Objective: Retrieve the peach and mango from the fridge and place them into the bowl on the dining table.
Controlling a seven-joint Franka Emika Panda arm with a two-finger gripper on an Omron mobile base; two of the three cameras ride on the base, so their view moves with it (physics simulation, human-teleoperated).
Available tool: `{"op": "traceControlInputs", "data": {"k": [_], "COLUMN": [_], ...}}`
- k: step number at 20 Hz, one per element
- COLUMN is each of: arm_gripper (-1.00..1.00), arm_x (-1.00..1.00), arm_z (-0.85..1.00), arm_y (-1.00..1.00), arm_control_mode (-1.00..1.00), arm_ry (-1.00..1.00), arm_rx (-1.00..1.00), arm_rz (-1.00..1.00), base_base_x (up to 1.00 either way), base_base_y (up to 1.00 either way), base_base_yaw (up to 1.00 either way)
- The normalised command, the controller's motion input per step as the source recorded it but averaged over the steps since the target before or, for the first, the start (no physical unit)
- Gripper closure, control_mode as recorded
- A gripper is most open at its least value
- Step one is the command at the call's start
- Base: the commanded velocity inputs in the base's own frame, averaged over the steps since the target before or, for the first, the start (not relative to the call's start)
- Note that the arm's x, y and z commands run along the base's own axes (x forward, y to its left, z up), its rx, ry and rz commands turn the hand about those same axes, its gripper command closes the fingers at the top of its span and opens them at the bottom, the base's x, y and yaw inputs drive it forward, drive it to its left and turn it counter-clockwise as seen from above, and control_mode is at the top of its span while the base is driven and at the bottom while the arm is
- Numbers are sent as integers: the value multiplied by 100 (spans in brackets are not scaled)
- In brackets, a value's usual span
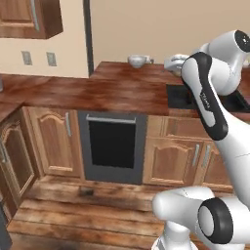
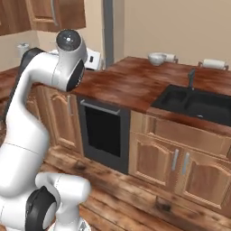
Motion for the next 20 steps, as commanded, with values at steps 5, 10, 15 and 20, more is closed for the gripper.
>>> {"op": "traceControlInputs", "data": {"k": [5, 10, 15, 20], "arm_gripper": [100, 100, 100, 100], "arm_x": [0, 0, 0, 0], "arm_z": [0, 0, 0, 0], "arm_y": [0, 0, 0, 0], "arm_control_mode": [100, 100, 100, 100], "arm_ry": [0, 0, 0, 0], "arm_rx": [0, 0, 0, 0], "arm_rz": [0, 0, 0, 0], "base_base_x": [-7, -10, 4, 33], "base_base_y": [-29, -77, -97, -100], "base_base_yaw": [-65, -55, -57, -60]}}
